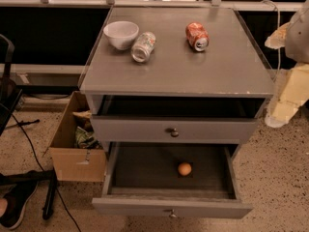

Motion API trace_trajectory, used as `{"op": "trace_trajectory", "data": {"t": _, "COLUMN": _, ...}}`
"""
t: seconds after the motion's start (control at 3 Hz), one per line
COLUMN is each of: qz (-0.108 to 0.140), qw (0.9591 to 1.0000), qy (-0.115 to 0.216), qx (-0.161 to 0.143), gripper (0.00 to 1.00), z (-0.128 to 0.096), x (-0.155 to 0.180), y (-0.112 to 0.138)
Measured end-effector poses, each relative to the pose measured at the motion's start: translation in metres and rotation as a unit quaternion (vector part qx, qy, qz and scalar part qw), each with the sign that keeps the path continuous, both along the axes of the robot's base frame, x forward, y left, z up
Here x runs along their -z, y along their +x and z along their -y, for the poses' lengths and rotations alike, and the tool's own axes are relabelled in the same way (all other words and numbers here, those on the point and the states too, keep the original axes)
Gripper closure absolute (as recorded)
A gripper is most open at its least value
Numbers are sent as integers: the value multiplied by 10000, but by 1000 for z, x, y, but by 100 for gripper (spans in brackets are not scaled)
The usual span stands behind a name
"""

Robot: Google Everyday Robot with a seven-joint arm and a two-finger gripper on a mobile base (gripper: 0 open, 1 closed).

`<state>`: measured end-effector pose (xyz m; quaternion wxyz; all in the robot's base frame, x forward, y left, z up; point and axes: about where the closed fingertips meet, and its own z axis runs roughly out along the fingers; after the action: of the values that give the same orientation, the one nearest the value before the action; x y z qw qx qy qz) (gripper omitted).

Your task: Pick orange from middle drawer and place on counter

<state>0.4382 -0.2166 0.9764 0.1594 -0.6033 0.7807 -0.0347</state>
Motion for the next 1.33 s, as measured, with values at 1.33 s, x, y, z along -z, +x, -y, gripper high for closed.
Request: {"op": "trace_trajectory", "data": {"t": 1.33, "qz": -114, "qw": 9998, "qy": 150, "qx": -7, "gripper": 0, "z": -7, "x": 96, "y": 1}}
